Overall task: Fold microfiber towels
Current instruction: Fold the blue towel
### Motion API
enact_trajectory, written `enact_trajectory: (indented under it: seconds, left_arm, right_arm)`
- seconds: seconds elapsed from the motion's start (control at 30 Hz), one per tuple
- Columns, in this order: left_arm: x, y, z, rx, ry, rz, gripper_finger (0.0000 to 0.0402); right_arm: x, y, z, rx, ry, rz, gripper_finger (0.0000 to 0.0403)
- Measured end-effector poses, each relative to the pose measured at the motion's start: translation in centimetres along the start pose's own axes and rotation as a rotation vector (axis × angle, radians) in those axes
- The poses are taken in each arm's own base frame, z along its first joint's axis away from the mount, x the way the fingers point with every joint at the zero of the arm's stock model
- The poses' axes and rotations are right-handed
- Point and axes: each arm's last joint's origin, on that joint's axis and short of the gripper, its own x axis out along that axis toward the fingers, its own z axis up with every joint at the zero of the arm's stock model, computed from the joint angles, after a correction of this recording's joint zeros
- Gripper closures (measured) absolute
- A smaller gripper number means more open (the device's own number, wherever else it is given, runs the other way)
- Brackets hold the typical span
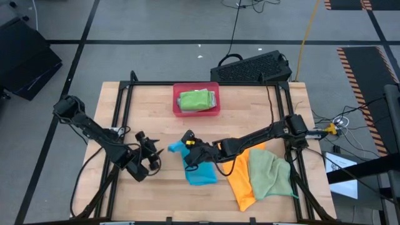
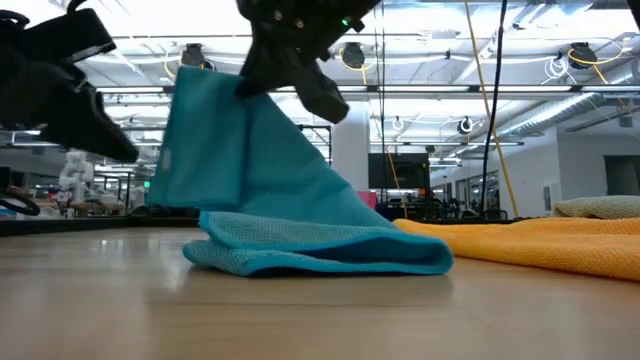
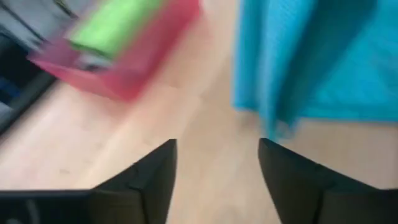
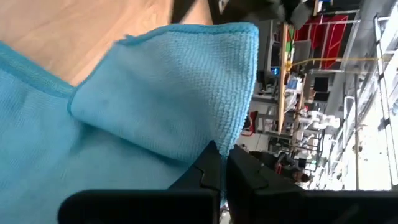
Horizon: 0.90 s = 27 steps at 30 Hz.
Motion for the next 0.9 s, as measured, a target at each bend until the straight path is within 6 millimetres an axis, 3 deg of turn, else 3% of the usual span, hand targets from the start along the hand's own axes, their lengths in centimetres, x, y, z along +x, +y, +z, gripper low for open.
enact_trajectory:
  seconds: [0.1, 0.37, 0.63, 0.9]
  left_arm:
    - [0.5, -0.1, 0.2, -0.015, -0.093, 0.039, 0.0144]
    - [1.2, -1.5, -0.3, -0.035, -0.232, -0.144, 0.0080]
    - [2.8, -1.5, -2.9, -0.065, -0.183, -0.106, 0.0087]
    - [5.1, -2.1, -2.7, -0.094, -0.195, -0.063, 0.0091]
  right_arm:
    - [-0.3, 0.3, -0.4, 0.022, 0.005, 0.008, 0.0403]
    - [0.0, 0.3, -0.8, 0.050, 0.010, 0.008, 0.0403]
    - [0.5, -0.1, -1.5, 0.088, 0.028, 0.006, 0.0403]
    - [0.8, -0.2, -1.8, 0.129, 0.035, 0.006, 0.0403]
